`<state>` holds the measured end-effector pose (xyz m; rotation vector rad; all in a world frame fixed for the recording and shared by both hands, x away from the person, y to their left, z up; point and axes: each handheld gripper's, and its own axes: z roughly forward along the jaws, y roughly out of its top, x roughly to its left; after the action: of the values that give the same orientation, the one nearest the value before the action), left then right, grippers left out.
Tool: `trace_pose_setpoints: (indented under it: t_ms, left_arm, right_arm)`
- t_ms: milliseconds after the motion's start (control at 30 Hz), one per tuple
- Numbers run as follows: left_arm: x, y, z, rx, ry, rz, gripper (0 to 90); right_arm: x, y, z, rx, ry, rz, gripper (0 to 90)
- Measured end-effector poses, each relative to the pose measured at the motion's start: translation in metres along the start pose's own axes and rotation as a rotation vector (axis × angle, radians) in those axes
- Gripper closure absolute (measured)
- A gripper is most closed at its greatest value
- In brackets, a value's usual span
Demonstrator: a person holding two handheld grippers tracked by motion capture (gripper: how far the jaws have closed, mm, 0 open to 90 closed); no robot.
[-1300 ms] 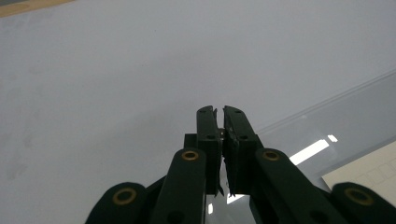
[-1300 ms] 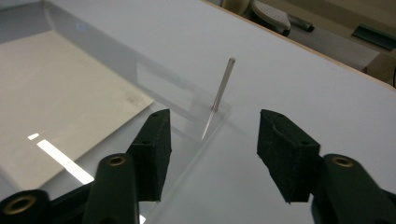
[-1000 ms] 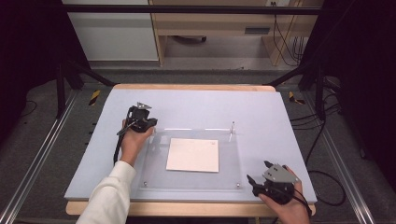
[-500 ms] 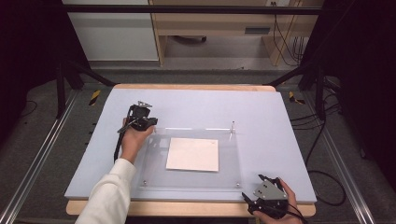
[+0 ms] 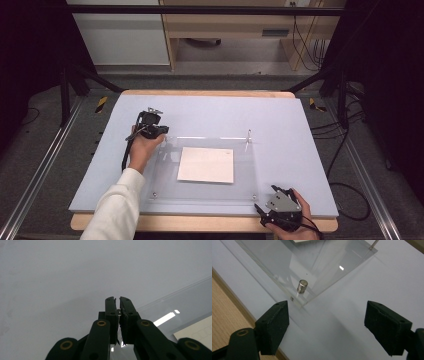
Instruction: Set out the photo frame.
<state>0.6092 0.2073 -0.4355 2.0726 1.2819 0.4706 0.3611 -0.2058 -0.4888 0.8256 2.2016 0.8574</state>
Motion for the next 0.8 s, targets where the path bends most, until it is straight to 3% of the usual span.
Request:
trace_pose_setpoints:
  t_ms: [367,500,800]
  left_arm:
    - [0.002,0.001,0.001,0.003,-0.013,-0.004,84.7]
    - [0.004,0.002,0.001,0.011,-0.022,0.003,84.6]
    - [0.005,0.002,0.002,0.005,-0.03,0.0,84.5]
  right_arm:
    - [0.004,0.014,0.008,-0.03,-0.008,-0.012,21.2]
    - [0.005,0.019,0.007,-0.043,0.011,-0.052,26.6]
    - [0.004,0.019,0.009,-0.072,0.024,-0.077,35.8]
